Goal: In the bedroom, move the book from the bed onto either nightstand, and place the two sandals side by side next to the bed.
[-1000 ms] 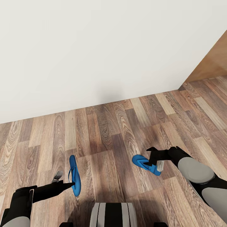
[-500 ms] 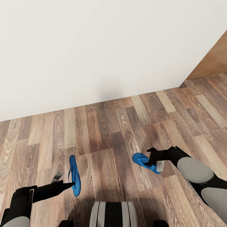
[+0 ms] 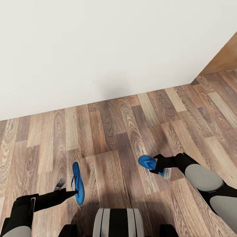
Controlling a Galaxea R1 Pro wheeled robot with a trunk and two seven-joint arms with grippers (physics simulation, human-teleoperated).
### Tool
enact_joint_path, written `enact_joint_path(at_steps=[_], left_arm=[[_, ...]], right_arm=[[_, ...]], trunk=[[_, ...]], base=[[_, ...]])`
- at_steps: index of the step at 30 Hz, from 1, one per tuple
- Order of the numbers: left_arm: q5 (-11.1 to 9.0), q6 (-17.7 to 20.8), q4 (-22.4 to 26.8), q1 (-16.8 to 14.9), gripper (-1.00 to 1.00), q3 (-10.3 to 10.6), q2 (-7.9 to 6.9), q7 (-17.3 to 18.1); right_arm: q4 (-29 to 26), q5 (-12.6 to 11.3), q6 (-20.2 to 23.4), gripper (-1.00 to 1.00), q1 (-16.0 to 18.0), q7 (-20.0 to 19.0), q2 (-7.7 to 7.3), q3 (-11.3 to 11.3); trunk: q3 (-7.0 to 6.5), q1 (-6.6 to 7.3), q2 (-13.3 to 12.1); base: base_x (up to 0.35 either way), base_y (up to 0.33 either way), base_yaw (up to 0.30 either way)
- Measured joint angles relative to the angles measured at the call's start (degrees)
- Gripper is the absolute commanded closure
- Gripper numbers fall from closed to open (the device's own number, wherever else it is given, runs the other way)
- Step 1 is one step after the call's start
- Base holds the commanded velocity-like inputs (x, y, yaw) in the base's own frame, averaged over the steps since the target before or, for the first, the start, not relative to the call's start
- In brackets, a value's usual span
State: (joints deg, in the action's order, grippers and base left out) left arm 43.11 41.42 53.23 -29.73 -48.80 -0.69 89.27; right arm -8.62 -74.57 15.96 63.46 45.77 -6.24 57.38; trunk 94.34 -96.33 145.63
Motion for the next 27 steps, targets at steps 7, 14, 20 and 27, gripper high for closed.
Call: enact_joint_path(at_steps=[7, 14, 20, 27], left_arm=[[0.0, 0.0, 0.0, 0.0, 1.00, 0.0, -0.03, 0.0], [0.0, 0.0, 0.0, 0.0, 1.00, 0.0, -0.04, 0.0], [0.0, 0.0, 0.0, 0.0, 1.00, -0.1, -0.05, 0.0], [0.0, 0.0, 0.0, 0.0, 1.00, -0.1, -0.05, 0.0]], right_arm=[[0.0, 0.0, 0.1, -1.00, 0.0, 0.0, 0.00, 0.0], [0.0, 0.0, 0.1, -1.00, 0.0, 0.0, 0.00, 0.0], [0.0, 0.0, 0.1, -1.00, 0.0, 0.0, 0.00, 0.0], [0.0, 0.0, 0.1, -1.00, 0.0, 0.0, 0.00, 0.0]], trunk=[[0.67, -0.07, 0.0], [0.67, -0.07, 0.0], [0.67, -0.07, 0.0], [0.67, -0.07, 0.0]], base=[[0.000, 0.000, 0.000], [0.000, 0.000, 0.000], [0.000, 0.000, 0.000], [0.000, 0.000, 0.000]])
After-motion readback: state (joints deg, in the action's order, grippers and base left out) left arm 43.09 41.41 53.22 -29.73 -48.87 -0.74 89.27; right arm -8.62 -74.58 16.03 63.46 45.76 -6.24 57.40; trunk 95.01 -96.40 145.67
